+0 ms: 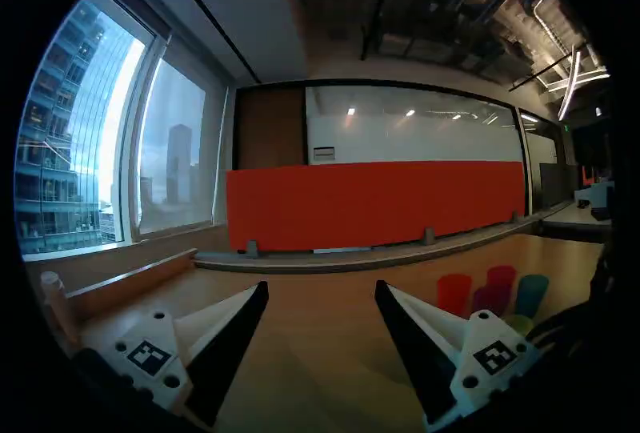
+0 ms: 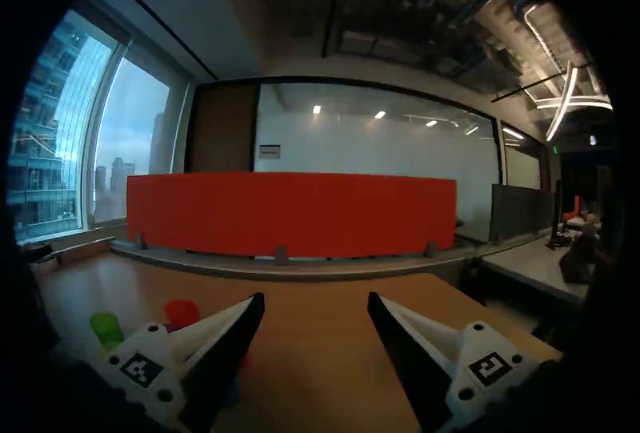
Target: Pour water
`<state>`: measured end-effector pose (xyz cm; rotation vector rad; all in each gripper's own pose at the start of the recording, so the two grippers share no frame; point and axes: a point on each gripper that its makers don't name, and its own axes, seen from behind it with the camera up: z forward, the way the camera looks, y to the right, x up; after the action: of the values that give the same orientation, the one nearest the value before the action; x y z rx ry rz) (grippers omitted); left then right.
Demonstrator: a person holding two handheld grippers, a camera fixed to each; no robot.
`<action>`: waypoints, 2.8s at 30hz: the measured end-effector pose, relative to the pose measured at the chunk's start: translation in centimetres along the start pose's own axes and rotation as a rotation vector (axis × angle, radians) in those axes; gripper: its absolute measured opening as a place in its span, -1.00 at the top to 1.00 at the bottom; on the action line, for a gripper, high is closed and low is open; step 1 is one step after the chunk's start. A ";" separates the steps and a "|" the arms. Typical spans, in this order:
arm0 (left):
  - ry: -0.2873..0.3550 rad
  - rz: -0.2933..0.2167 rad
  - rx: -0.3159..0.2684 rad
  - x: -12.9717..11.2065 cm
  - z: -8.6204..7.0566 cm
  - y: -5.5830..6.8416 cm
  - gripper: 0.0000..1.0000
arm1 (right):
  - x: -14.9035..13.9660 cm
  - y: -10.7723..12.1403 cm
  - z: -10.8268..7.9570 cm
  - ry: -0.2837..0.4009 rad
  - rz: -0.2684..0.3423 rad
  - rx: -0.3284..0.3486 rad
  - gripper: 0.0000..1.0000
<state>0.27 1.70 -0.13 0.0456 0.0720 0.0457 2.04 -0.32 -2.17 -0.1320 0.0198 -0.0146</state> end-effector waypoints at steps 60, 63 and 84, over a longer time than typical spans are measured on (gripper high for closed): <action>-0.058 -0.040 -0.011 -5.0 -0.3 -1.0 -0.99 | 0.7 -1.7 0.1 0.016 -0.016 0.023 -1.00; -0.058 -0.039 -0.012 -5.0 -0.3 -1.0 -0.99 | 0.7 -1.6 0.0 0.019 -0.021 0.022 -1.00; -0.058 -0.039 -0.012 -5.1 -0.3 -1.0 -0.99 | 0.0 -0.5 -1.2 0.066 -0.026 0.011 -1.00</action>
<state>-4.79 0.50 -0.11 0.0337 0.0144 0.0062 1.98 -0.93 -3.28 -0.1203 0.0835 -0.0449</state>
